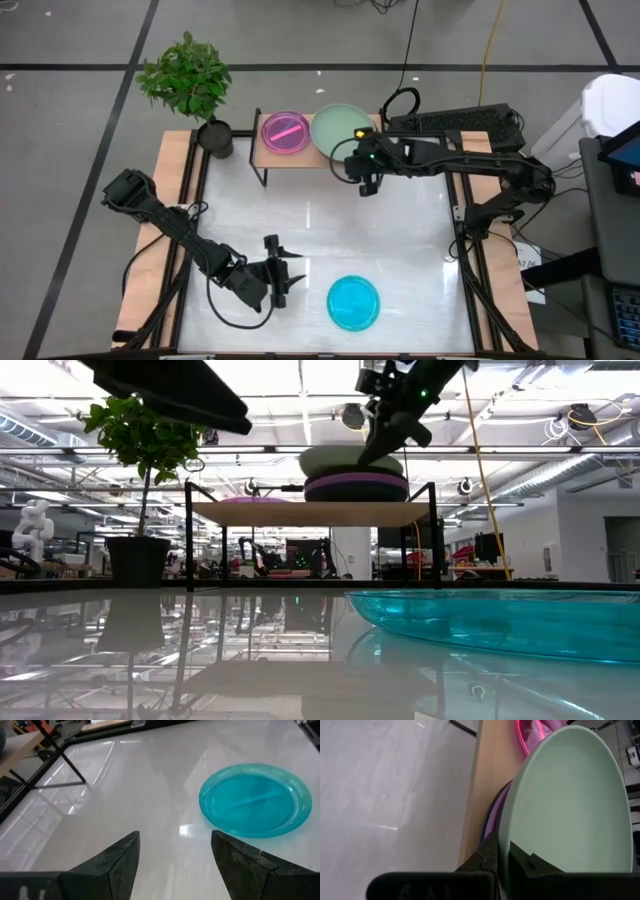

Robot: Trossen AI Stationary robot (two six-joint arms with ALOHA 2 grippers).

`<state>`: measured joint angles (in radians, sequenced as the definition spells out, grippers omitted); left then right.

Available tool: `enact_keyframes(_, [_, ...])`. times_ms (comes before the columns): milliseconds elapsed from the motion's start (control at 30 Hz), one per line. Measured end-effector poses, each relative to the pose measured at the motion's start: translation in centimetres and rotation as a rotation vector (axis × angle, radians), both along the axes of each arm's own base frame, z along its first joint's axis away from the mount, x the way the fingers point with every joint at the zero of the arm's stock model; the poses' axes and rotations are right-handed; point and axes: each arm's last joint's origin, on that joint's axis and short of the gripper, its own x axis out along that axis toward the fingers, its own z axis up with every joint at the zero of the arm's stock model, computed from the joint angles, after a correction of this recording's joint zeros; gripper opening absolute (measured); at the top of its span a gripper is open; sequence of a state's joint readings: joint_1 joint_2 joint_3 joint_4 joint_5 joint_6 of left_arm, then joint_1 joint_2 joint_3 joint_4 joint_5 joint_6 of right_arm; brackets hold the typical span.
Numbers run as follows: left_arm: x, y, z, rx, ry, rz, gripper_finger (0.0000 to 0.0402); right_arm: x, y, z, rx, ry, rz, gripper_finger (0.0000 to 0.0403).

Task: Place and stack plates onto a shelf
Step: Stack the green plate on top of the black plate on the shelf, then stack the blue plate on top of the pink plate on the shelf

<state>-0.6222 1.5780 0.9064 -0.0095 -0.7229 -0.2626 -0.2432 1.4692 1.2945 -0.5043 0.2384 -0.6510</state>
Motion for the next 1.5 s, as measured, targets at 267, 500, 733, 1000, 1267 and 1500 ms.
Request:
enact_keyframes(267, [-0.1, 0.1, -0.2, 0.004, 0.021, 0.008, 0.025, 0.1, -0.1, -0.2, -0.011, 0.009, -0.024, 0.0002])
enact_keyframes(500, [-0.1, 0.1, -0.2, -0.009, 0.019, 0.016, 0.025, -0.1, -0.1, -0.3, 0.005, 0.017, -0.041, 0.0002])
enact_keyframes(733, [-0.1, 0.1, -0.2, -0.012, 0.019, 0.018, 0.025, -0.1, -0.2, -0.3, 0.003, 0.016, -0.076, 0.0013])
enact_keyframes(1000, [-0.1, 0.1, -0.2, -0.013, 0.019, 0.018, 0.025, -0.1, -0.2, -0.3, 0.008, 0.01, -0.083, 0.0054])
enact_keyframes(1267, [-0.1, 0.0, -0.3, -0.027, 0.028, 0.001, 0.025, -0.2, 0.0, 0.2, 0.019, -0.037, -0.096, 0.0087])
enact_keyframes(1500, [-0.2, 0.0, -0.3, -0.033, 0.03, 0.002, 0.025, -1.0, 0.5, 1.4, 0.044, -0.095, -0.116, 0.0119])
